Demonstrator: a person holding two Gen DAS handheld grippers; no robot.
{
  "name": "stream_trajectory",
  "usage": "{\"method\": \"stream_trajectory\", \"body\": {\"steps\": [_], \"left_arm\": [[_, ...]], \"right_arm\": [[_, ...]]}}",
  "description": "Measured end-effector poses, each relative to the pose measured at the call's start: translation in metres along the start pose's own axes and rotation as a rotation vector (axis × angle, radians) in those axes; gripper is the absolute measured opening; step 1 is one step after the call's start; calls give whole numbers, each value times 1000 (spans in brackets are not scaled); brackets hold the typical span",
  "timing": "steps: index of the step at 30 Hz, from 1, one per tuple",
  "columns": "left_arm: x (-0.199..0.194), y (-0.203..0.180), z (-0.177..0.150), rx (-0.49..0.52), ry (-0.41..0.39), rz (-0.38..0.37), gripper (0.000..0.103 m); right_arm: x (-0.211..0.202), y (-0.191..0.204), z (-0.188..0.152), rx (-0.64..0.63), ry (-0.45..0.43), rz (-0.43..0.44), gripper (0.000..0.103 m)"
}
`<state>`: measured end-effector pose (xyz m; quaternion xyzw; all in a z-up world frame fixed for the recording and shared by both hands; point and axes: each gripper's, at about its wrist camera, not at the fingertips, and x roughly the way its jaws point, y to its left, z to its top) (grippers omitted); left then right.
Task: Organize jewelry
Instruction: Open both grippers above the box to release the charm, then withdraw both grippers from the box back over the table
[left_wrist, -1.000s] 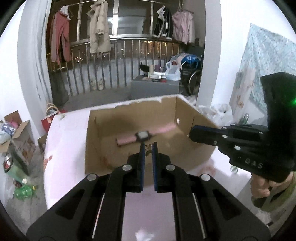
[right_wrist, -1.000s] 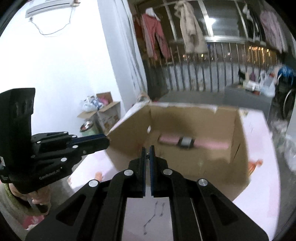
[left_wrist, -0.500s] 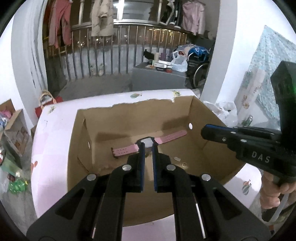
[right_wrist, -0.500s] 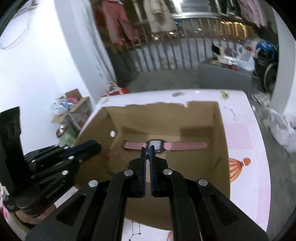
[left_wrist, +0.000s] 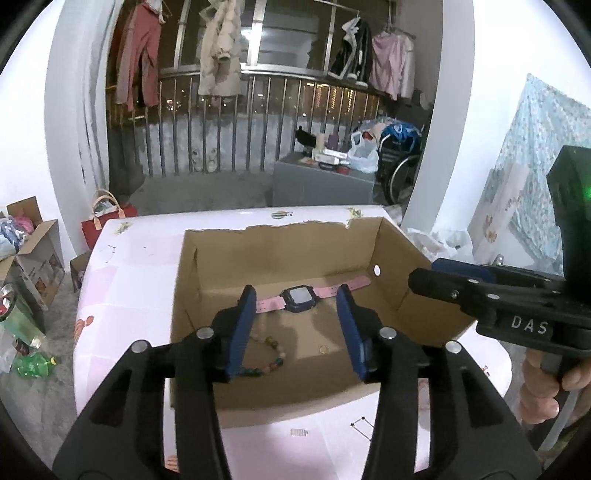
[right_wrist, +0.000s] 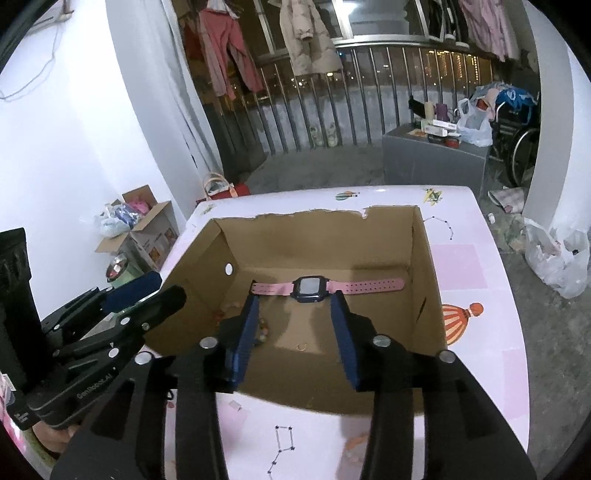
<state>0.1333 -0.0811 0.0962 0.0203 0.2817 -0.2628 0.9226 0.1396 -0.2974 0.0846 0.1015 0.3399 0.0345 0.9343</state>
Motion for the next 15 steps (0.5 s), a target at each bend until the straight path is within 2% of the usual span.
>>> {"method": "stream_trajectory", "body": {"steps": [4, 15], "left_arm": [[-21, 2, -5, -9, -24, 9, 50], [-71, 9, -28, -44, -62, 13, 58]], "right_arm": [[-15, 8, -9, -3, -13, -2, 51], [-49, 27, -35, -28, -31, -4, 57]]}}
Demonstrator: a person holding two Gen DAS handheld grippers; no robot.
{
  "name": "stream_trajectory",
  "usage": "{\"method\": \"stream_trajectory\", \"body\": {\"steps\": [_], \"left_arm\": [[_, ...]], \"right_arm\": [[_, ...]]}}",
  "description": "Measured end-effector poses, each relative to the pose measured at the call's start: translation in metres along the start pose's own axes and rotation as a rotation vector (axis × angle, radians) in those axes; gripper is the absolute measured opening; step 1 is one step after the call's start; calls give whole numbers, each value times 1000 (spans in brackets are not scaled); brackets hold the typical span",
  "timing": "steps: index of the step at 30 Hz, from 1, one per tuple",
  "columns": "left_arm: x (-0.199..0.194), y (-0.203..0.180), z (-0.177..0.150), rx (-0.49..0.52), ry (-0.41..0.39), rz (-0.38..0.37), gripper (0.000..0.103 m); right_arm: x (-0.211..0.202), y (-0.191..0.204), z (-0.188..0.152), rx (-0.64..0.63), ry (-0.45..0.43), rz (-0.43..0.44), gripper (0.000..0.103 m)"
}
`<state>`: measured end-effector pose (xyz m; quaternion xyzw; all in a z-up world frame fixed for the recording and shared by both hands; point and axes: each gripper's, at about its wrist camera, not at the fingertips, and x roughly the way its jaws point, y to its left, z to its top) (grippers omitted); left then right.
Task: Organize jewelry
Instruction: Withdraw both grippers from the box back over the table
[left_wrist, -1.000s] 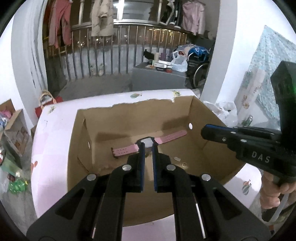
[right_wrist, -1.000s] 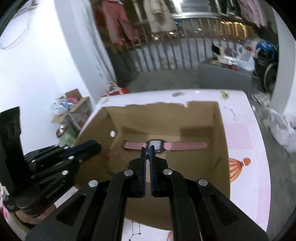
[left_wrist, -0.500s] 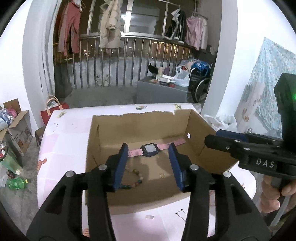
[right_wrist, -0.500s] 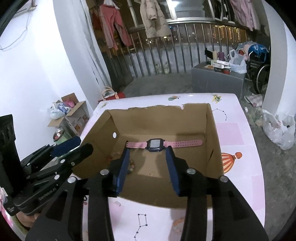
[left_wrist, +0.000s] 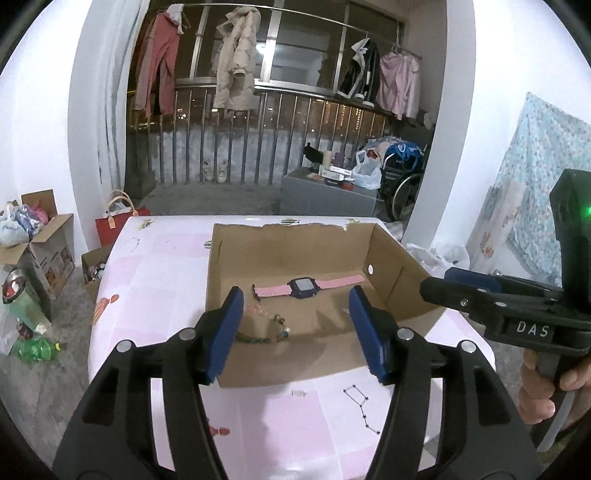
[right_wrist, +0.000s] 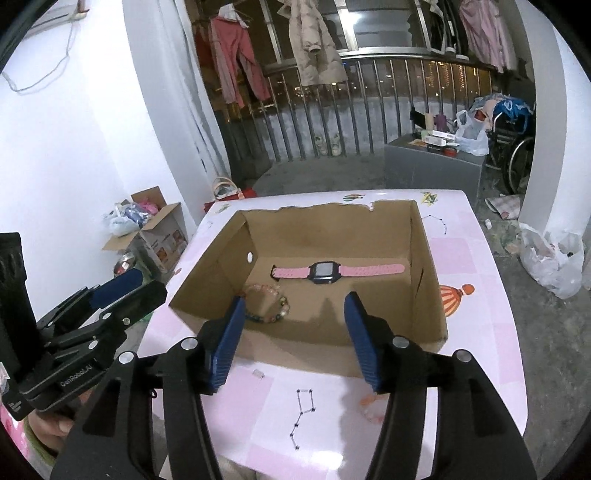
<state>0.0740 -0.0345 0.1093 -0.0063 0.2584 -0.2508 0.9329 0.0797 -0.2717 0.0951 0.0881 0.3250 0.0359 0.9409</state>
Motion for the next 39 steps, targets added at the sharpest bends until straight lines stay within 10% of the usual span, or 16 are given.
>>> {"method": "stream_trajectory", "body": {"steps": [39], "left_arm": [[19, 6, -48, -39, 156, 27, 60]], "right_arm": [[23, -1, -57, 58, 171, -34, 58]]}}
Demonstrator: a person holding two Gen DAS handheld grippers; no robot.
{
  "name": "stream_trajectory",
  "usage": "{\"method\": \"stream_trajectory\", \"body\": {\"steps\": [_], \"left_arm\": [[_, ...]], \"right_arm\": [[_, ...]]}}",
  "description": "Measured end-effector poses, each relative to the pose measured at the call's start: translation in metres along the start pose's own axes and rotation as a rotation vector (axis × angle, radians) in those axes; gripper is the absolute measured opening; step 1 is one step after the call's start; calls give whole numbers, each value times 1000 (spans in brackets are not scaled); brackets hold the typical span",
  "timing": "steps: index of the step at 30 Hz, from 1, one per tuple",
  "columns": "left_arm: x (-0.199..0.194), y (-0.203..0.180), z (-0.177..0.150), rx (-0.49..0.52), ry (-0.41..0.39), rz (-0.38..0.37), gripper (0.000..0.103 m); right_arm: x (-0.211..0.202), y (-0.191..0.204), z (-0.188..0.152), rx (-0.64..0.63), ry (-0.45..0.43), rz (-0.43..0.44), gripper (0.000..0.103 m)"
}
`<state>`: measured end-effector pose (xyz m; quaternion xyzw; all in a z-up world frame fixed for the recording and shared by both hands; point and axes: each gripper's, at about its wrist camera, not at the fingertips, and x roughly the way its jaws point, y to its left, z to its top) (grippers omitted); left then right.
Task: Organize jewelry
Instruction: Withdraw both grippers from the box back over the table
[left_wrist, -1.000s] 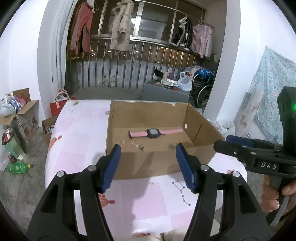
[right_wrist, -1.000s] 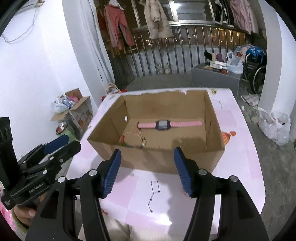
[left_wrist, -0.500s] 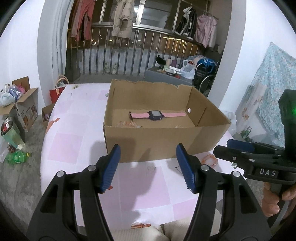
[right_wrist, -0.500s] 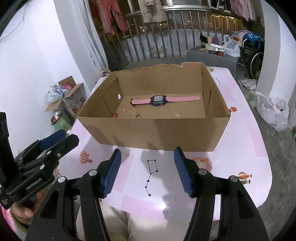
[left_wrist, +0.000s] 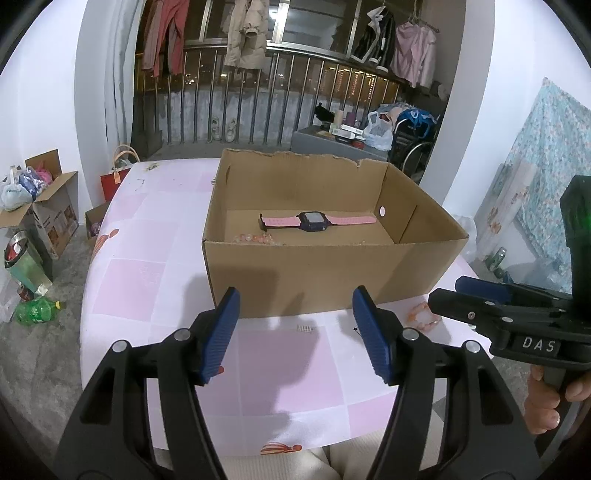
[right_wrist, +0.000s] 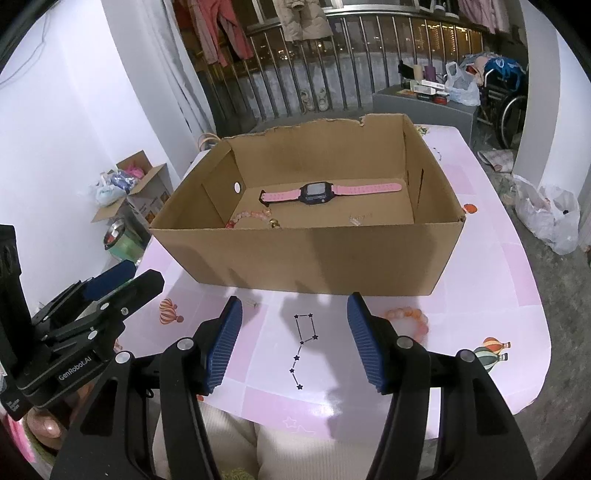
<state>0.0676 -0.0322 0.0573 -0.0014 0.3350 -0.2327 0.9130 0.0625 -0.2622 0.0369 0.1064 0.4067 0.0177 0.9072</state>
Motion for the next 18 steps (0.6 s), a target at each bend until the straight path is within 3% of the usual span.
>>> {"method": "stream_trajectory", "body": {"steps": [18], "left_arm": [[35, -13, -13, 21, 59, 38, 60]], "right_arm": [[11, -24, -5, -2, -19, -14, 58]]}}
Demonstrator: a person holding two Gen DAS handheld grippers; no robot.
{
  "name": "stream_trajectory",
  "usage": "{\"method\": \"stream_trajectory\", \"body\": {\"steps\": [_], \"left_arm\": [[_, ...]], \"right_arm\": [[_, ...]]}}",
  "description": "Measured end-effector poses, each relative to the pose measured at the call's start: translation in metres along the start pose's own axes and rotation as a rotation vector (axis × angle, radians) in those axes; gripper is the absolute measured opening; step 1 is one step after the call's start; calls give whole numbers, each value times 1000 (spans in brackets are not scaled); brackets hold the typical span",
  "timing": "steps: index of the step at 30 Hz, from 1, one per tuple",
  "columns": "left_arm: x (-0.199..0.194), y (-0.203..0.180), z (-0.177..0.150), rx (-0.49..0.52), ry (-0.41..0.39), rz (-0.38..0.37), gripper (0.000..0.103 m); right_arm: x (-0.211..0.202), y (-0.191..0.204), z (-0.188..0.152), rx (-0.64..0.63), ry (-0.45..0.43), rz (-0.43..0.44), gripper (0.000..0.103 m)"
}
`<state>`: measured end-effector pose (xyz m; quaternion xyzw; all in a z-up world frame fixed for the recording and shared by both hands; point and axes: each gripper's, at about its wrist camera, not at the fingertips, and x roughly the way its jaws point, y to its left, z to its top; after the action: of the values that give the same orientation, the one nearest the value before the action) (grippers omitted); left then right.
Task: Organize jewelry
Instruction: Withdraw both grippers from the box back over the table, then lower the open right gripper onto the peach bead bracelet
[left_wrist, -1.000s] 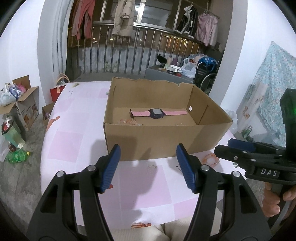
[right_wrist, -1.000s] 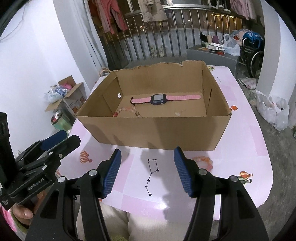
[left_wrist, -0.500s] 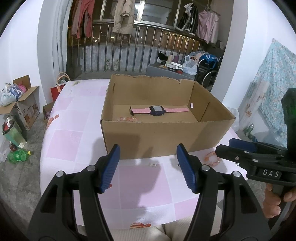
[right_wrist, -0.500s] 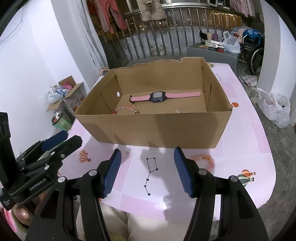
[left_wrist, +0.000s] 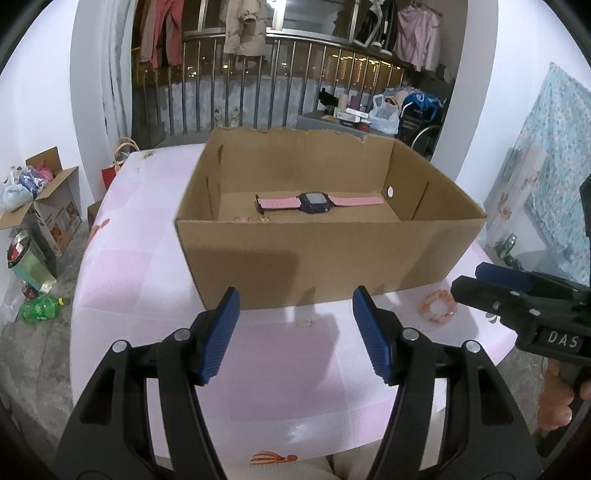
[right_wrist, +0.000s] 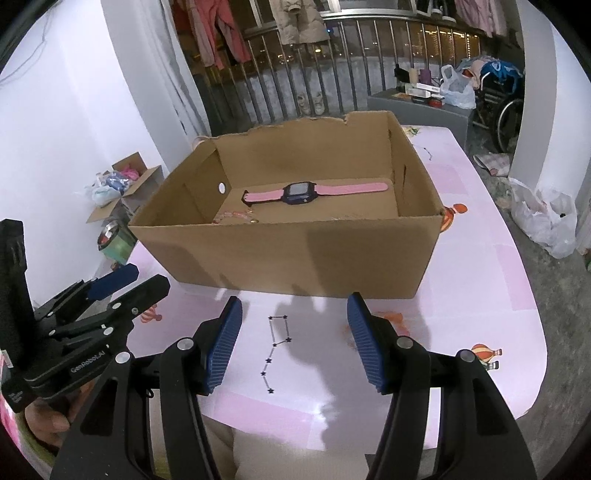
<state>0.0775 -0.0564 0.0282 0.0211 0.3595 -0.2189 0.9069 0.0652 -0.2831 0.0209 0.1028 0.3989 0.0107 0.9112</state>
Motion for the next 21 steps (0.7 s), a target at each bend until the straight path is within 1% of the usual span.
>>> {"method": "stream_trajectory", "body": {"steps": [5, 11, 17, 21], "left_arm": [[15, -5, -2, 3, 21, 6, 60], [20, -2, -15, 14, 2, -4, 60], [21, -1, -31, 64, -8, -39, 60], [25, -8, -36, 110, 7, -38, 60]], "right_arm": [[9, -13, -4, 3, -5, 0, 58], [16, -32, -14, 4, 0, 4, 58], [18, -48, -28, -4, 8, 6, 58], [23, -58, -34, 13, 19, 27, 58]]}}
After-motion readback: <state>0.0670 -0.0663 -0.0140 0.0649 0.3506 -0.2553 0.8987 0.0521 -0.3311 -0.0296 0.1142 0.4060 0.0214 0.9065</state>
